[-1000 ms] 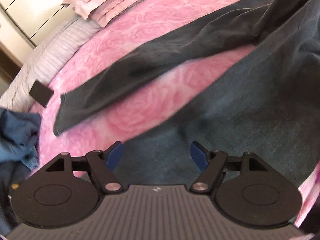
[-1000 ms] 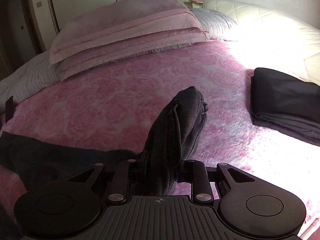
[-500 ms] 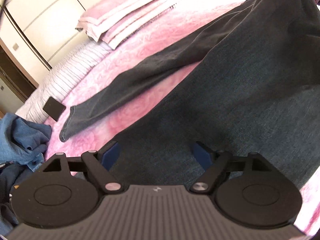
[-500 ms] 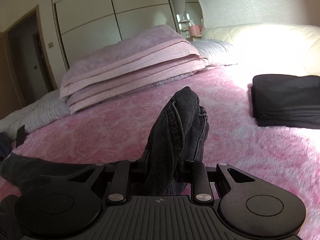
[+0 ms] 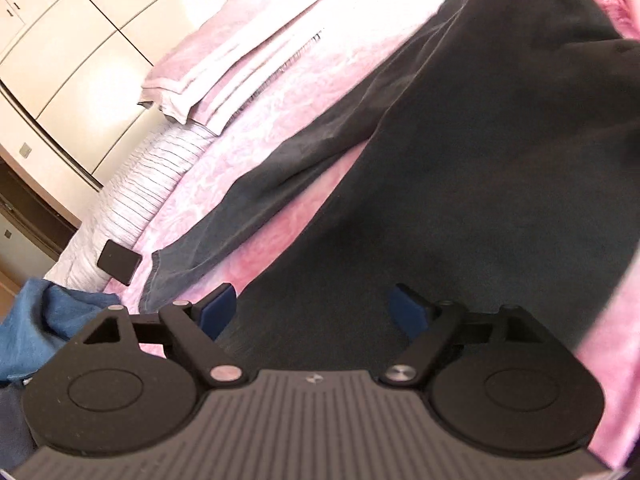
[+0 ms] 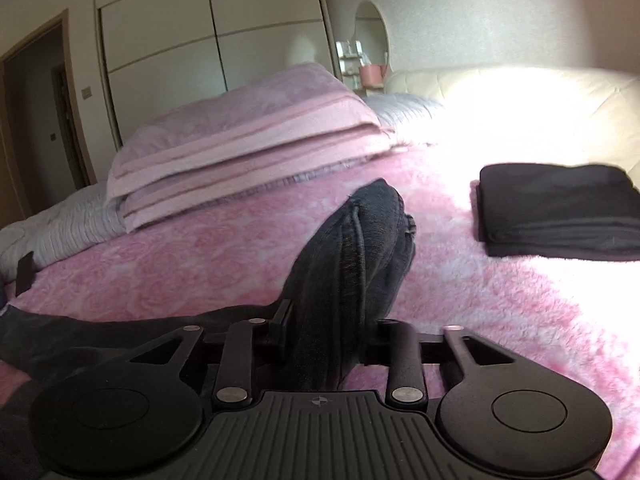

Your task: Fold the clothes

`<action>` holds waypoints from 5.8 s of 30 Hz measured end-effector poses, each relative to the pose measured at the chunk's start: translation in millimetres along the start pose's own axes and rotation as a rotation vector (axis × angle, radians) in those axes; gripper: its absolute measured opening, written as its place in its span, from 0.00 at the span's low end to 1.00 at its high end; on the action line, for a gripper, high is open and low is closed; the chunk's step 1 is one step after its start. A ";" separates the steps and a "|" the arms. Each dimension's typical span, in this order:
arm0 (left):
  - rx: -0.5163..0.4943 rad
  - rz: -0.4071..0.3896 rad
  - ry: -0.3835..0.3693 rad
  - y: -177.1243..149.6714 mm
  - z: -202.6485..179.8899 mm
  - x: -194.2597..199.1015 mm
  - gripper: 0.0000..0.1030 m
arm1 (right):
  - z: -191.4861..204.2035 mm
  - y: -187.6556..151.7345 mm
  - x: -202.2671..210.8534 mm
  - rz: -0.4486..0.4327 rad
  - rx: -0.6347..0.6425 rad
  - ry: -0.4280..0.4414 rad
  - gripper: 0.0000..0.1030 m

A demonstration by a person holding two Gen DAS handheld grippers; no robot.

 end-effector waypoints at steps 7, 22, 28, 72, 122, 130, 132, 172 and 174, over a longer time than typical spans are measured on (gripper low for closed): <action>-0.010 -0.051 0.023 6.9 20.8 24.8 0.82 | 59.2 15.1 60.5 -0.044 0.206 0.162 0.67; -0.115 -0.067 0.023 62.8 89.1 -75.8 0.83 | 146.5 46.8 -144.4 0.497 0.678 0.449 0.67; -0.149 -0.069 -0.042 80.6 83.9 -101.3 0.83 | 147.0 31.9 -251.2 0.782 0.673 0.502 0.67; -0.463 -0.117 -0.302 51.0 -100.8 130.3 0.03 | 171.2 29.2 74.7 0.189 0.592 0.614 0.97; 0.087 -0.021 -0.234 -3.2 -39.3 105.8 0.38 | 184.2 12.5 -119.4 0.598 0.841 0.580 0.82; 0.195 0.040 -0.161 -28.5 1.5 65.0 0.38 | 167.4 0.5 -206.5 0.850 0.696 0.703 0.63; 0.205 0.034 -0.142 -27.2 6.6 59.2 0.38 | 169.1 4.6 -186.0 0.763 0.722 0.702 0.36; 0.033 0.181 -0.850 75.3 19.0 -74.8 0.62 | 138.4 12.4 -179.2 0.770 0.627 0.742 0.14; -0.017 0.221 -0.870 73.5 4.5 -75.5 0.58 | 137.6 16.0 -163.0 0.734 0.661 0.732 0.11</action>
Point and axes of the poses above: each gripper's, at about its wrist camera, not at the fingertips, and x roughly against the way its jaws point, z to its left, y to its top, the point moved 2 cm from there along -x, roughly the way its jaws point
